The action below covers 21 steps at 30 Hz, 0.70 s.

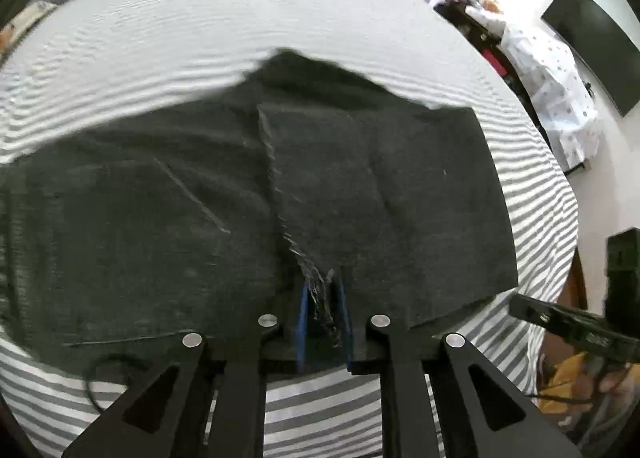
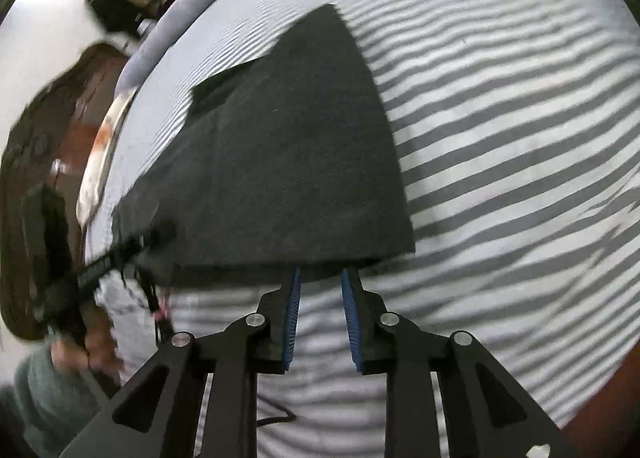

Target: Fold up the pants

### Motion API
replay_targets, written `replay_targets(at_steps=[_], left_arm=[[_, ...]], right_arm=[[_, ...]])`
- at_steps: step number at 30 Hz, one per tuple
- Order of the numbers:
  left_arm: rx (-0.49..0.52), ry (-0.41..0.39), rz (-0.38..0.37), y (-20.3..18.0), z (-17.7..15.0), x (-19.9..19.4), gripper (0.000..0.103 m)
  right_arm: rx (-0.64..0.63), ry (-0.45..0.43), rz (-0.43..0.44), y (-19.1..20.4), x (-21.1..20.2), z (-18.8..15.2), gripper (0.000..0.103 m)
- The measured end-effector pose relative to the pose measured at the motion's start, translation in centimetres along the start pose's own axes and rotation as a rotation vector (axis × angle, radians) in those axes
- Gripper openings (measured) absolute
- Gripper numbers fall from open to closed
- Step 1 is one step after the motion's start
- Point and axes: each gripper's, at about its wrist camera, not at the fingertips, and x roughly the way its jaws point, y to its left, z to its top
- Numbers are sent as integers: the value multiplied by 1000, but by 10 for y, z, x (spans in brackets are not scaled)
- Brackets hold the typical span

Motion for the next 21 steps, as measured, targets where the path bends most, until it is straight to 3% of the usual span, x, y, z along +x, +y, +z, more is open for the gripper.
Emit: replay_targets(at_steps=[3,6,11,16,21], left_arm=[[4,-90,41,6,-1,-21,17],[32,-142,34,-2,0,-29,18],[136,-114,8,-30,-3,-8,19],[101,-27,-6,-26,-3,28,19],[52,-2,-32,-17,5,45,18]], right_arm=[[-100,-40,-51,13,-20,2,22],[-193,-126,-152,27,-25,25,25],[-233,-148,-220,36,5,79,25],[-249,-139,-295,37,39,119,25],[-226,-88,-332,26,66,134,23]])
